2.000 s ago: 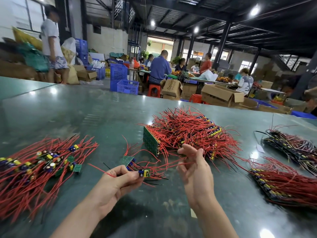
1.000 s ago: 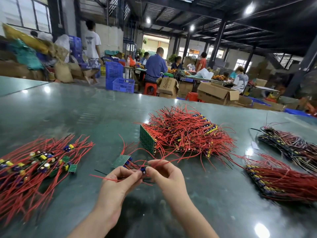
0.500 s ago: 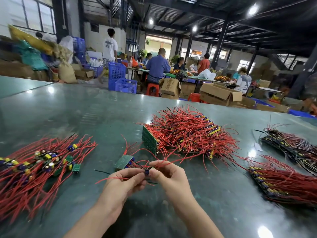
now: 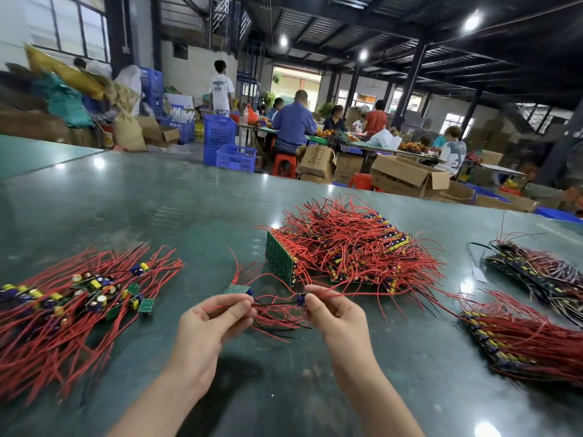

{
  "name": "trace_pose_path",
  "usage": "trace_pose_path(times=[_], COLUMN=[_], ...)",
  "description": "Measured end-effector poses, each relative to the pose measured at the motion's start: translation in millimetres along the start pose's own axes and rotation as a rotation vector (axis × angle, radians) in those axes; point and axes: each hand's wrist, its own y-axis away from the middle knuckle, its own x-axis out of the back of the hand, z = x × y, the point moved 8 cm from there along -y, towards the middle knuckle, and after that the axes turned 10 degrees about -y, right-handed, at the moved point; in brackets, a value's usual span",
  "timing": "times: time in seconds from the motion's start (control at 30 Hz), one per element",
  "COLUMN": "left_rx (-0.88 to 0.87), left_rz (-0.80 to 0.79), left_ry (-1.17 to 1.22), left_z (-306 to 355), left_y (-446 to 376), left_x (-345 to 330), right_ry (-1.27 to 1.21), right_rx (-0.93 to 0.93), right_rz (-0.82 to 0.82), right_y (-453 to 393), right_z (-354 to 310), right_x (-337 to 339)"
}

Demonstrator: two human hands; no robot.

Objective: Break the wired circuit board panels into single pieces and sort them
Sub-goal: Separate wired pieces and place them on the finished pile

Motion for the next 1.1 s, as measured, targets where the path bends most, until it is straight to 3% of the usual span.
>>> trace_pose_path(times=[0.23,0.57,0.83,0.93,1.03,1.1], left_rx=[-0.042,0.154,0.225,0.171,-0.057,-0.183], left_rz=[0.068,0.054,0.023,-0.029,-0.044,-0.071], left_ry=[-0.127,-0.158,-0.009,-0.224,-0.615,-0.752], left_z=[-1,-22,-21,-16,3,16], left_y=[-1,-5,-4,-2,-3,-2], left_x=[10,19,16,15,12,7], right_ry=[0.095,0.196,0.224,0.209,0.171,0.127], right_rx=[0.126,0.316,0.325,0.316,0.253,0.185], right_rz=[0.07,0.021,-0.072,-0.072,-0.069,-0.048], right_y=[1,10,10,10,6,0], right_z=[-15,-31,-35,-35,-33,-30], right_x=[9,-4,-10,-9,-5,4])
